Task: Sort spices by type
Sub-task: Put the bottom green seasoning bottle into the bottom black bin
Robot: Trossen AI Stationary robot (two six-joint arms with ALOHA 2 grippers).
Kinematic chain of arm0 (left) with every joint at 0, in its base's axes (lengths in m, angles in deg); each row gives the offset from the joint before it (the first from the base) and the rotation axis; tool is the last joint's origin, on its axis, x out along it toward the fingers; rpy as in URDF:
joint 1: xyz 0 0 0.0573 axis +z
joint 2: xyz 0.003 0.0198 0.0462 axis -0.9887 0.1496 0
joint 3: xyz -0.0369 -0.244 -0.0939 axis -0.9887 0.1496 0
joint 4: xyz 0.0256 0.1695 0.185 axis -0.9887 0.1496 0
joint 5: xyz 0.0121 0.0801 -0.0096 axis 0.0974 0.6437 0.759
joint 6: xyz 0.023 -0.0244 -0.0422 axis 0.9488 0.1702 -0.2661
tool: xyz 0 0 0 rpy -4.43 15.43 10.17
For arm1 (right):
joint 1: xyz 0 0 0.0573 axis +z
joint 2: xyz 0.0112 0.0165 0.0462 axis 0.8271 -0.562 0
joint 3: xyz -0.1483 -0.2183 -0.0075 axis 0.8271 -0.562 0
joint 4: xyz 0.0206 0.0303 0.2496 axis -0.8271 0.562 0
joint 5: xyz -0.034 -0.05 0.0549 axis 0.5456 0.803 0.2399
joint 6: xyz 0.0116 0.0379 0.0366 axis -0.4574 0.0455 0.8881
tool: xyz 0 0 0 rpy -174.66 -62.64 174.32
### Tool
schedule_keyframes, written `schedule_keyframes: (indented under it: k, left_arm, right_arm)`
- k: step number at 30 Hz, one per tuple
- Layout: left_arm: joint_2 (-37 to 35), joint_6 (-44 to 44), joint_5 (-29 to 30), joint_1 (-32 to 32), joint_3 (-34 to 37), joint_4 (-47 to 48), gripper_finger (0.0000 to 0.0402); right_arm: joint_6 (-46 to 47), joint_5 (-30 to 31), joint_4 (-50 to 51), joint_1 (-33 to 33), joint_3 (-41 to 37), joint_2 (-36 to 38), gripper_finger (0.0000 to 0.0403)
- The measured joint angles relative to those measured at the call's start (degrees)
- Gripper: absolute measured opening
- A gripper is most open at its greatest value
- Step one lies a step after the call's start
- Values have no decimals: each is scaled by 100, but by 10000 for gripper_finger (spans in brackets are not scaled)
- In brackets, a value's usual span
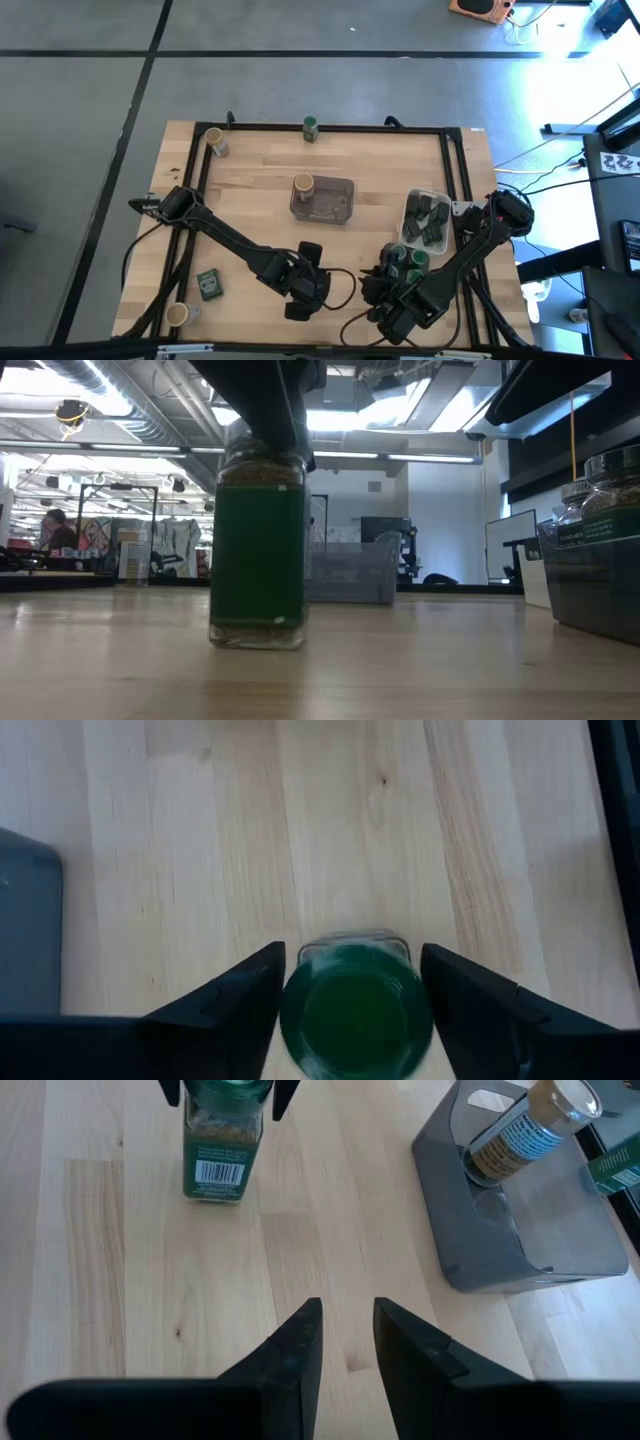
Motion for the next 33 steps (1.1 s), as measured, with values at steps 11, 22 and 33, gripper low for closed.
schedule_keyframes:
  k: [11, 22, 33]
  left_arm:
    - [-105, 131, -67, -48, -124, 242, 309]
    - [-1026, -984, 1391, -847, -15, 1917, 303]
    - [-1493, -3089, 2303, -2028, 1583, 2015, 303]
  right_arm:
    - [-2, 3, -38, 0, -2, -2, 92]
    - [159, 41, -210, -1, -4, -4, 92]
    - [-1024, -340, -2163, -479, -4, -204, 127]
